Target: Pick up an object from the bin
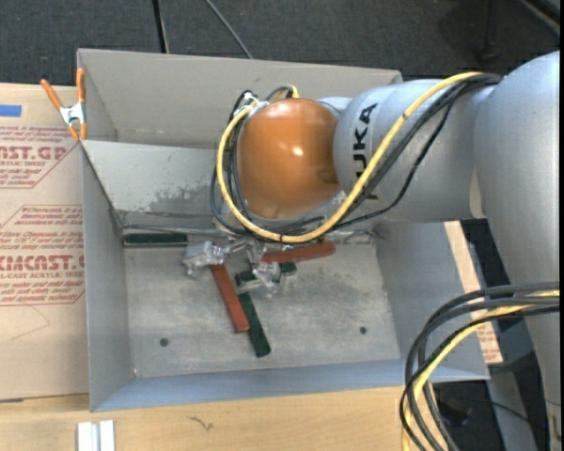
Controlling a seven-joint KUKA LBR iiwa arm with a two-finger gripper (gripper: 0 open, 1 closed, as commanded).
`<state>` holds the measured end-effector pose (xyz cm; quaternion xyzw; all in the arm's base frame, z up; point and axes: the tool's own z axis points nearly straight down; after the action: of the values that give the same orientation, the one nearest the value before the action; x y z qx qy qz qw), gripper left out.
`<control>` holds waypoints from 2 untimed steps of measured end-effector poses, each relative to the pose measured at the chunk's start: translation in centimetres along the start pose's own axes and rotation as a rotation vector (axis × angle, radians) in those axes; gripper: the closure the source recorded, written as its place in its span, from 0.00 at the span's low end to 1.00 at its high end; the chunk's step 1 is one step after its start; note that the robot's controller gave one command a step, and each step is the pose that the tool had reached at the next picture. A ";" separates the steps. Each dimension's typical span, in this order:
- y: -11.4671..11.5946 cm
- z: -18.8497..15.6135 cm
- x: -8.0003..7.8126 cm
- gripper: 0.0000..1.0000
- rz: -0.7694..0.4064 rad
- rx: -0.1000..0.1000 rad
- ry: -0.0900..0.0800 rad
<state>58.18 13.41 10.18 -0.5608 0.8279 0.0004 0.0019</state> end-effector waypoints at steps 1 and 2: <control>1.3 3.2 -1.4 0.00 -0.271 -0.001 0.000; 1.3 3.1 -1.6 0.00 -0.268 -0.001 -0.002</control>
Offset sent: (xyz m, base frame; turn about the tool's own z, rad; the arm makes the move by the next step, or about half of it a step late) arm -0.0070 0.0166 -0.0318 -0.2724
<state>57.52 15.35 7.05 -0.6662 0.7457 0.0011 0.0025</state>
